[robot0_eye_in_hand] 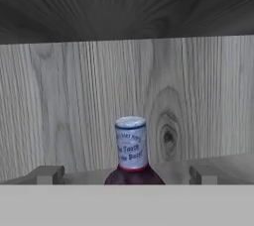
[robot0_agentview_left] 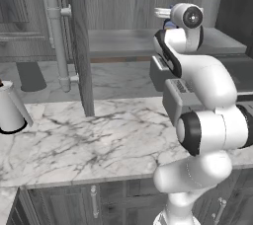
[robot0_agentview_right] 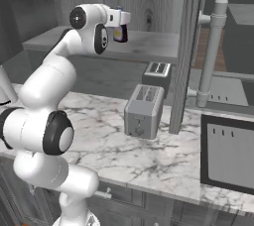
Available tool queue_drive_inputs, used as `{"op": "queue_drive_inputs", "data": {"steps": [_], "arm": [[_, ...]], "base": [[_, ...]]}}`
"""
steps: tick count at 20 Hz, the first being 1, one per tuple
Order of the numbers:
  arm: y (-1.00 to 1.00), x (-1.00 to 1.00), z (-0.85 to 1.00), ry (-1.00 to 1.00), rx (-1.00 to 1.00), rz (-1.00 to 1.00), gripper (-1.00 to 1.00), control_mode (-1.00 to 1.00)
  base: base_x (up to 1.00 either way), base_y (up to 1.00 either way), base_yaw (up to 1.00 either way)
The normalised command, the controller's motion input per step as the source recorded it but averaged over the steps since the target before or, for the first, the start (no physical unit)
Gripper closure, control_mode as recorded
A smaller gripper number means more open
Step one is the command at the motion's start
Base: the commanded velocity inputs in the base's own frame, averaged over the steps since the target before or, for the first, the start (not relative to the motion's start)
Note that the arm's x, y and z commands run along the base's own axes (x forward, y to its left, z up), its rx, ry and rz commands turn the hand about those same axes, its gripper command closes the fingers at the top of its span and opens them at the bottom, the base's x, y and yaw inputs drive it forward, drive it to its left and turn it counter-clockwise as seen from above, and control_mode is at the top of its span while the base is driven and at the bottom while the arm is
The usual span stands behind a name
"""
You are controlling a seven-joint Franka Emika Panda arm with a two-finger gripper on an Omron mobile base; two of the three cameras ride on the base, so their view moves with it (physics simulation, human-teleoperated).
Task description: Take 2 condiments from the cabinet and move them on the counter near the stove.Make sure the condiments are lined up with each other, next to each other.
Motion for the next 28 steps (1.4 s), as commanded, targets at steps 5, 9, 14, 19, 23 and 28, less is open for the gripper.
{"op": "queue_drive_inputs", "data": {"steps": [5,9,14,19,23,28], "arm": [[0.00,0.09,0.00,0.00,0.00,0.00,-1.00,-1.00],[-0.03,0.04,0.00,0.00,0.00,0.00,-1.00,-1.00],[-0.03,0.03,0.00,0.00,0.00,0.00,-1.00,-1.00],[-0.01,0.05,0.00,0.00,0.00,0.00,-1.00,-1.00],[-0.01,0.08,0.00,0.00,0.00,0.00,-1.00,-1.00],[-0.01,0.10,0.00,0.00,0.00,0.00,-1.00,-1.00]], "base": [[0.00,0.00,0.00],[0.00,0.00,0.00],[0.00,0.00,0.00],[0.00,0.00,0.00],[0.00,0.00,0.00],[0.00,0.00,0.00]]}}
